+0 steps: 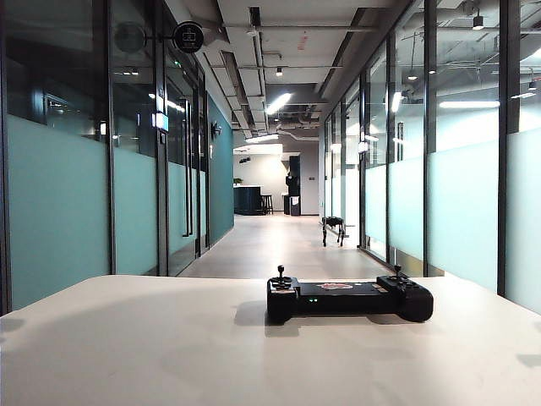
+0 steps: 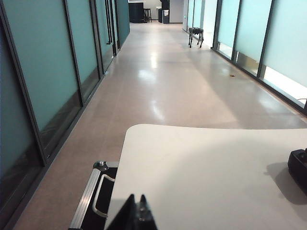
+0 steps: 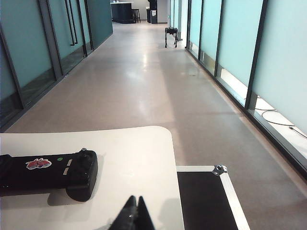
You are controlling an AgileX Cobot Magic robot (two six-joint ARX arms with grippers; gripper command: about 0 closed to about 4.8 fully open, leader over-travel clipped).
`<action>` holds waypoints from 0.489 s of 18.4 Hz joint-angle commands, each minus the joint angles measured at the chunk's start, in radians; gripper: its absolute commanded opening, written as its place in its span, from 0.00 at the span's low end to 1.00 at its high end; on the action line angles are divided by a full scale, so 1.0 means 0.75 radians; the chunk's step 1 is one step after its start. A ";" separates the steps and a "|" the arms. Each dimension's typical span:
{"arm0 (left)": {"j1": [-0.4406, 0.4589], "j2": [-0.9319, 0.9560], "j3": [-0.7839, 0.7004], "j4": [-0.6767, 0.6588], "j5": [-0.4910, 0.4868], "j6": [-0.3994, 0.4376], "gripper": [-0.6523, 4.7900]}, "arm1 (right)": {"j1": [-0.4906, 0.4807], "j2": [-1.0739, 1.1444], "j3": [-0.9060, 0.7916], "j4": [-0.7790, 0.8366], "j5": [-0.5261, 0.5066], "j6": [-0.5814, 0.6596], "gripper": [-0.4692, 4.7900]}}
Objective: Push the left joystick on the remote control sitting on the white table backward to make the robot dog back up in a straight line until it returns close to you.
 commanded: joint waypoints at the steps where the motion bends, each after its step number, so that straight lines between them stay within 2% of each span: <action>1: -0.001 0.001 0.005 0.014 0.005 0.006 0.11 | 0.003 -0.004 -0.012 0.017 -0.001 0.006 0.09; 6: -0.001 0.001 0.005 0.023 0.005 0.006 0.11 | 0.003 -0.004 -0.011 0.027 -0.001 0.006 0.09; 9: -0.001 0.001 0.012 0.040 0.005 0.001 0.11 | 0.003 -0.004 -0.005 0.108 0.000 0.005 0.09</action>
